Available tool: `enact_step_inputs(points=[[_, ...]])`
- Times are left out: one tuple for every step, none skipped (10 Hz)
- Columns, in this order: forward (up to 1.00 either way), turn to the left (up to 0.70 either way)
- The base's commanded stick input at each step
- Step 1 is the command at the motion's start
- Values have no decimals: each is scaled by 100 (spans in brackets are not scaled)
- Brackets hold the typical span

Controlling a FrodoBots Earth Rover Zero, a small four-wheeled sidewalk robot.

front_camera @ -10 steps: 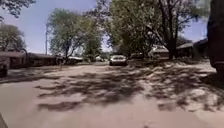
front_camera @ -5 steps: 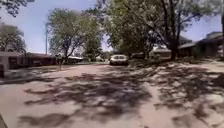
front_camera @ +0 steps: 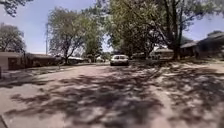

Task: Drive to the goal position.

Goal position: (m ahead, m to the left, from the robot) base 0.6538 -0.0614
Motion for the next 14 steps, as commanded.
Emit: enact_step_inputs(points=[[70, 0], [70, 0], [70, 0], [70, 0], [70, 0], [70, 0], [70, 0], [70, 0], [70, 0], [70, 0], [70, 0], [70, 0], [70, 0], [70, 0]])
